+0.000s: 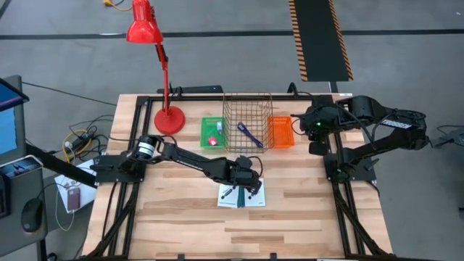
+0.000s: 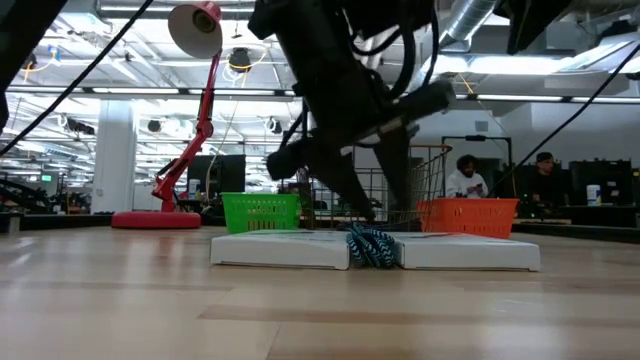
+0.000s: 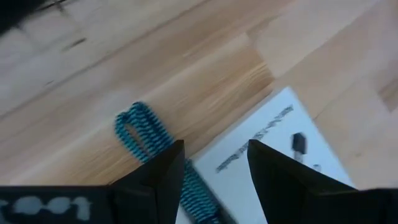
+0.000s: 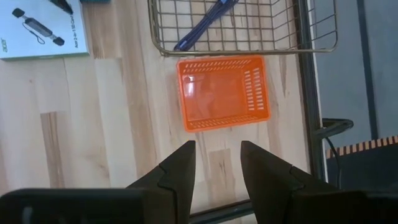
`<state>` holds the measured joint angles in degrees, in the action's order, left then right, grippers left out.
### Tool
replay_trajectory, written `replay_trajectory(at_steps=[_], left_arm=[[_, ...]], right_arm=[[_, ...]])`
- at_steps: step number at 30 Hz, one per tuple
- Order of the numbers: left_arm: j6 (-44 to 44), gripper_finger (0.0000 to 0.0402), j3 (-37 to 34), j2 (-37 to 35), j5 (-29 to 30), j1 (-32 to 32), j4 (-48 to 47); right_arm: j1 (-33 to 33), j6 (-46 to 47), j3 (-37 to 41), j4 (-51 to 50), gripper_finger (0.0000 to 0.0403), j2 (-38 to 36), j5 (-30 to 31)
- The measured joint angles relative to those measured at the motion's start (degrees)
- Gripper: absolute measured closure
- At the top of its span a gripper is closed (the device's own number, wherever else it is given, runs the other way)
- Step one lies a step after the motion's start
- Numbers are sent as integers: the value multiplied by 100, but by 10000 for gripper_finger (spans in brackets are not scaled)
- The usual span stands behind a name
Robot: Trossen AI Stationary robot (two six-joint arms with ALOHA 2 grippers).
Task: Pick and place items into bin
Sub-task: Put the blue charger cable into the gold wire bin
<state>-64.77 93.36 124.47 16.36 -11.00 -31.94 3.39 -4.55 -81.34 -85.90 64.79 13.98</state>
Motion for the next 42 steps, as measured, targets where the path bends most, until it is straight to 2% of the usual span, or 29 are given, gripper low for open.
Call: replay_trajectory(at_steps=[7,12,17,23,42], left_arm=[[-173,237,3,48,101,-31,-66],[-247,237,272,39,328,-81,-276],[-249,237,641,28,646,-159,-640],[-480,237,660,35,749,-186,-1404],[-496,237,376,37,562,-57,-1306]], right_arm=[[1,-51,0,-121,282,0,-15],[-2,-153,0,-200,282,0,-15],[1,-265,0,-202,282,0,-17],[0,-300,0,-200,282,0,-17],[0,-346,0,-195,282,0,-22]])
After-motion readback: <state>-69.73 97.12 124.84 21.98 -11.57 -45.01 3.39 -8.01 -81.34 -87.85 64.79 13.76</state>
